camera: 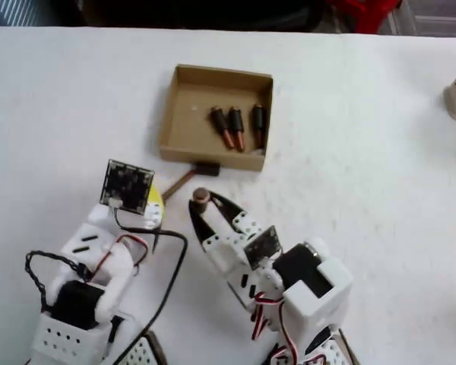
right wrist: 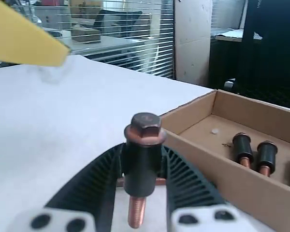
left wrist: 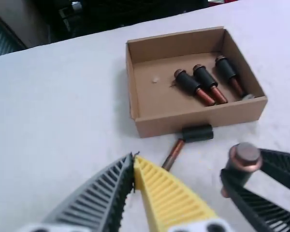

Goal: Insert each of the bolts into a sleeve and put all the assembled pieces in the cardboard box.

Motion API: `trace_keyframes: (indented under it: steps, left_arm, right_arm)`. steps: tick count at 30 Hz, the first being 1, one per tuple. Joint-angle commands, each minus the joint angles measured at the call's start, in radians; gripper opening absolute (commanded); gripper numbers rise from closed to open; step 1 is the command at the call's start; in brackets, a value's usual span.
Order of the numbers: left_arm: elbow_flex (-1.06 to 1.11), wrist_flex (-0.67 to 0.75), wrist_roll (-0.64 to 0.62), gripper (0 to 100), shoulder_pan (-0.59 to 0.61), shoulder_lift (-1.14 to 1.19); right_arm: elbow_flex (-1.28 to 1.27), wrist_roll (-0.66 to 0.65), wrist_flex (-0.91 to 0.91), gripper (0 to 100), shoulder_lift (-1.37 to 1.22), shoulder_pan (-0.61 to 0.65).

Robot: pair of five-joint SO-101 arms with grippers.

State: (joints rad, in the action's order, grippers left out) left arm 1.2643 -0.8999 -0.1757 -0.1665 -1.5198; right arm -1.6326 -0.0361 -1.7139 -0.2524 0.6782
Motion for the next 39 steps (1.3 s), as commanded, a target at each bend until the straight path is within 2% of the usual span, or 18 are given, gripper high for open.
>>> trace_keyframes:
  steps: [1,4,7,10,14,18,23,30,34,36,39]
  left_arm:
    - [-0.052,-0.101,0.018,2,0.082,-0.136]
    - [0.005,-0.178,0.015,2,0.113,-0.297]
    - [0.112,-0.153,0.021,2,0.171,-0.317]
    - [0.252,-0.060,0.021,2,0.237,-0.294]
    - [0.434,0.135,0.021,2,0.311,-0.285]
    - [0.431,0.044,0.021,2,0.394,-0.277]
    - [0.431,-0.058,0.023,3,0.394,-0.277]
    - [0.431,-0.063,0.023,3,0.394,-0.275]
    - [0.431,-0.083,0.023,3,0.394,-0.275]
    - [0.431,-0.103,0.038,2,0.394,-0.275]
    - [0.431,-0.143,0.155,2,0.394,-0.275]
  right_arm:
    - [-0.008,-0.020,-0.005,1.6,0.013,-0.019]
    - [-0.008,-0.020,-0.004,1.6,0.013,-0.022]
    - [-0.008,-0.020,-0.005,1.6,0.013,-0.024]
    - [-0.009,-0.020,-0.007,1.6,0.015,-0.025]
    - [-0.012,-0.020,-0.008,1.6,0.036,-0.047]
    - [-0.043,-0.020,0.042,1.6,0.159,-0.085]
    - [-0.051,-0.020,0.271,1.6,0.351,-0.128]
    - [-0.041,-0.020,0.595,1.6,0.676,-0.209]
    - [-0.023,-0.020,0.897,1.6,0.908,-0.208]
    - [0.023,-0.020,1.102,1.6,1.026,-0.217]
    - [0.135,-0.020,1.414,1.6,1.179,-0.263]
